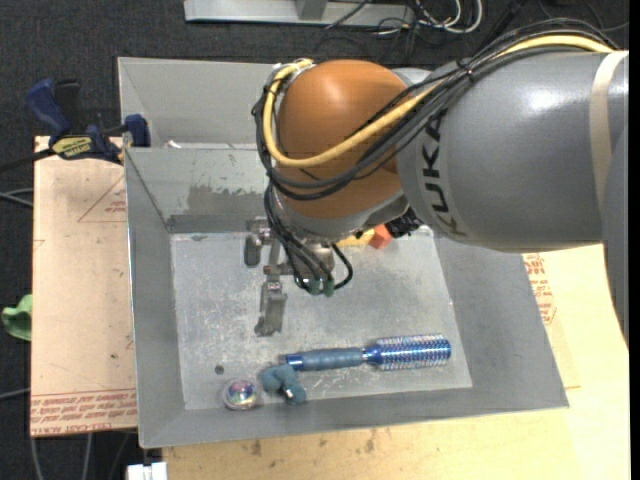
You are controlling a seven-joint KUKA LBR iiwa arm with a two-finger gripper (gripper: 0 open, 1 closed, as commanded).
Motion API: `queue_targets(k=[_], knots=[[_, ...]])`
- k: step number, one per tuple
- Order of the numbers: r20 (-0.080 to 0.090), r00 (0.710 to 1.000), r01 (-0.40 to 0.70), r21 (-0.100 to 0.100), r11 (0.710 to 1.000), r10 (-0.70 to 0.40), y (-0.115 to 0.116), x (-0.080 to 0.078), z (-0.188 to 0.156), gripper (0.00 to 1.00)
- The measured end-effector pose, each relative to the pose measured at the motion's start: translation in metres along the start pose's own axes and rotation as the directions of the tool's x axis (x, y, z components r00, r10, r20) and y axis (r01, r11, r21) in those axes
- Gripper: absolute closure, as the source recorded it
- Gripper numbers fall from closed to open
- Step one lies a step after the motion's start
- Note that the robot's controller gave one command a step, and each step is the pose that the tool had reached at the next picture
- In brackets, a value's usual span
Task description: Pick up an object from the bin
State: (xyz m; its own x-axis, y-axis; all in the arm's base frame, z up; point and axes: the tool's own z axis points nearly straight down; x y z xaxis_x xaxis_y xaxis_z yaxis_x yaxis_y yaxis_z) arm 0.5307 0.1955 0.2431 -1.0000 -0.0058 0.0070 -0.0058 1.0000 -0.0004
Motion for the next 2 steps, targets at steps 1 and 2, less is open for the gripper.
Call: queue_targets(k=[1,2], knots=[[0.001,0.965,0.261,0.002,0.965,-0.261,-0.09,0.026,0.118,0.0],[0.005,0.987,0.163,-0.001,0.987,-0.163,-0.095,0.032,0.176,0.0]])
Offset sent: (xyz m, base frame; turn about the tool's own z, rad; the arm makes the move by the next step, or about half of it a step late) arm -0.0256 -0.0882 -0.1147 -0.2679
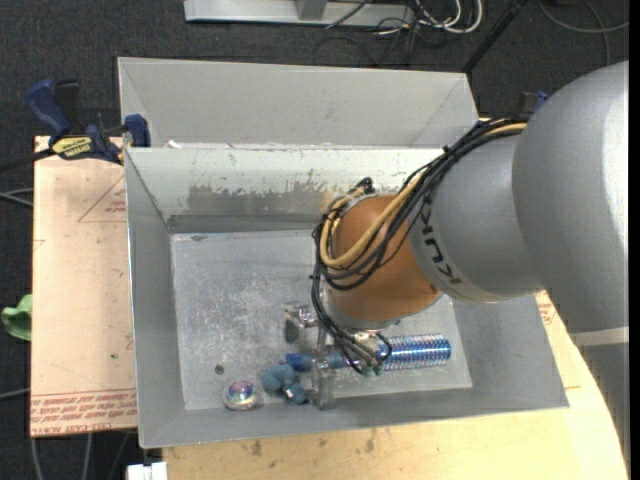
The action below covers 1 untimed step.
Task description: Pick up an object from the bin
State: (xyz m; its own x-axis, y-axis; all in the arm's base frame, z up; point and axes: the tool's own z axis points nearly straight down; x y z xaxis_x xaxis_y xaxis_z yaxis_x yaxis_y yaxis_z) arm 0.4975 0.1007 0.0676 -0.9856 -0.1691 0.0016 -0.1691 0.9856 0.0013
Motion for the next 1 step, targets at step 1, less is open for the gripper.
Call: queue_targets(k=[1], knots=[[0.002,1.0,-0.001,0.0,1.0,0.001,0.0001,-0.0008,-0.0024,1.0]])
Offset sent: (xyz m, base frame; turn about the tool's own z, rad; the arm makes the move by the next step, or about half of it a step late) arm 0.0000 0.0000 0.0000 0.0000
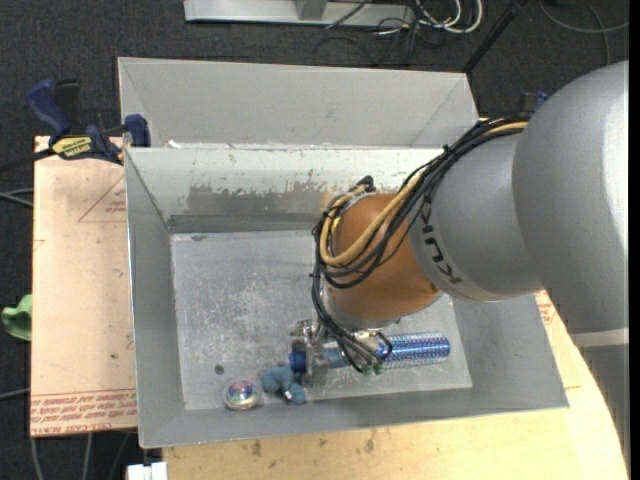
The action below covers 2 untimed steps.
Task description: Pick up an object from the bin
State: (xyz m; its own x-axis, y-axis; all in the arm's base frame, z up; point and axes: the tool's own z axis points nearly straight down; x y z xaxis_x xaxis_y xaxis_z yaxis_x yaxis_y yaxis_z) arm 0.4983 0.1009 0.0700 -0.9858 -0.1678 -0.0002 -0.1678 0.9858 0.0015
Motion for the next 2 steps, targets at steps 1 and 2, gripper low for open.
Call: queue_targets(k=[1,2], knots=[[0.009,0.999,-0.048,0.002,0.999,0.048,-0.032,-0.0031,-0.1203,1.0],[0.002,0.999,-0.045,0.0,0.999,0.045,-0.0307,-0.0016,-0.1159,0.0]])
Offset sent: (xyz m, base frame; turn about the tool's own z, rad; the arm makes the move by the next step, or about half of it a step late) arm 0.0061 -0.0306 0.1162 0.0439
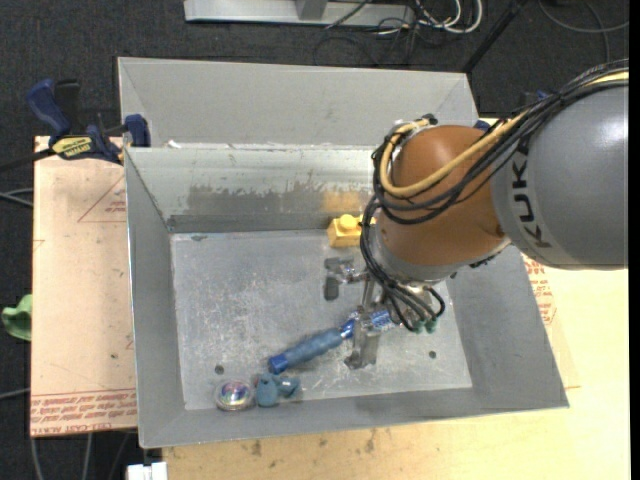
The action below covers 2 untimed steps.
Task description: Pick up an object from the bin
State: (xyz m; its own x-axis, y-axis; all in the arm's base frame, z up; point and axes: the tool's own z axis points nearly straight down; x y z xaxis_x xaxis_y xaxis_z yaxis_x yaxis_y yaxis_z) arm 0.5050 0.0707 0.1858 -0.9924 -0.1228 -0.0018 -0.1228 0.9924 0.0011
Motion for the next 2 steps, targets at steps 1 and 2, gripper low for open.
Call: queue_targets(k=[1,2], knots=[[-0.006,0.968,0.252,-0.002,0.968,-0.252,-0.0103,-0.003,0.119,0.0],[-0.001,0.968,0.251,-0.001,0.968,-0.251,-0.0104,-0.0046,0.1158,1.0]])
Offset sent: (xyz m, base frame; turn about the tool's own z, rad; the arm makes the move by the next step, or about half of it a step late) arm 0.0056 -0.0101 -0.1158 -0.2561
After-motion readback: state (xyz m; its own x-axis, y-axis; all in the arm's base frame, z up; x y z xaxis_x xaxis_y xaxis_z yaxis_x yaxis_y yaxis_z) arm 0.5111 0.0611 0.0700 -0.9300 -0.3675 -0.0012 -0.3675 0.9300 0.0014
